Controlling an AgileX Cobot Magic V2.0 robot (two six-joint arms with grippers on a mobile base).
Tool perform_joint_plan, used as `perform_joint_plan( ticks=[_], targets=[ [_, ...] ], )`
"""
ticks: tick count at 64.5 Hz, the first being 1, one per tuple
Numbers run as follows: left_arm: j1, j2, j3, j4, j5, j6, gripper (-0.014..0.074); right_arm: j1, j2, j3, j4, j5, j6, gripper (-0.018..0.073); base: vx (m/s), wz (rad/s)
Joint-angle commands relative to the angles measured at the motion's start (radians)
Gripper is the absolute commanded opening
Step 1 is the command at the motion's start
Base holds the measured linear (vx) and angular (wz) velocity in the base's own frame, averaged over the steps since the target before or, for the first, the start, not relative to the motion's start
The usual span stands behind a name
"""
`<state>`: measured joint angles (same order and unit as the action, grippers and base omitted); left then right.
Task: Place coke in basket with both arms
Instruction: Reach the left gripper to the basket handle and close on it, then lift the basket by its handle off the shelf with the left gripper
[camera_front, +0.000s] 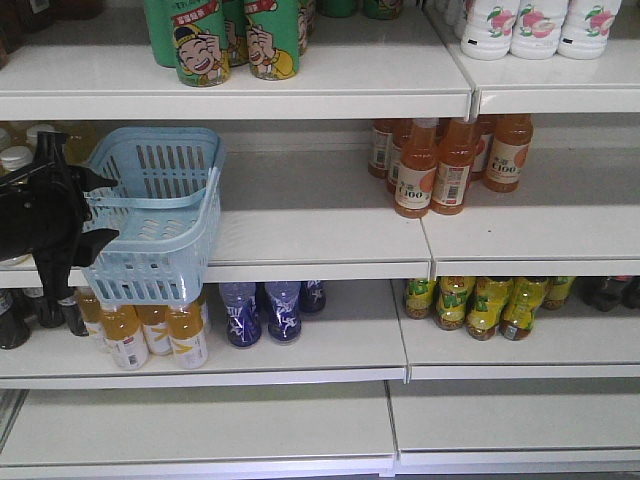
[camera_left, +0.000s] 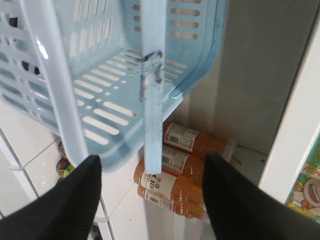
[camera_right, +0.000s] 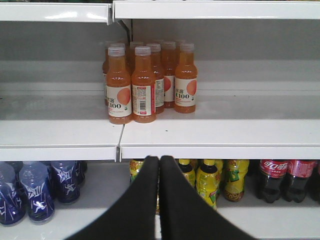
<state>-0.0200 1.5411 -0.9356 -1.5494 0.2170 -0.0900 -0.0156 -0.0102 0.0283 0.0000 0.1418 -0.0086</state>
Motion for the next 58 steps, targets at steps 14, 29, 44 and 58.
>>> perform_joint_plan(
  ticks=[14, 29, 44, 58],
  targets=[
    [-0.002, 0.033, -0.096, -0.023, -0.029, 0.003, 0.0417, -0.006, -0.018, 0.011, -0.007, -0.079, -0.005, -0.0009, 0.0, 0.0],
    [-0.002, 0.11, -0.167, -0.022, -0.025, 0.01, 0.0417, -0.006, -0.018, 0.011, -0.007, -0.079, -0.005, -0.0009, 0.0, 0.0],
    [-0.002, 0.217, -0.275, -0.022, -0.008, 0.078, 0.0417, -0.006, -0.018, 0.011, -0.007, -0.079, -0.005, -0.0009, 0.0, 0.0],
    [-0.002, 0.312, -0.367, -0.022, 0.035, 0.101, 0.0363, -0.006, -0.018, 0.011, -0.007, -0.079, -0.005, -0.0009, 0.0, 0.0]
  ],
)
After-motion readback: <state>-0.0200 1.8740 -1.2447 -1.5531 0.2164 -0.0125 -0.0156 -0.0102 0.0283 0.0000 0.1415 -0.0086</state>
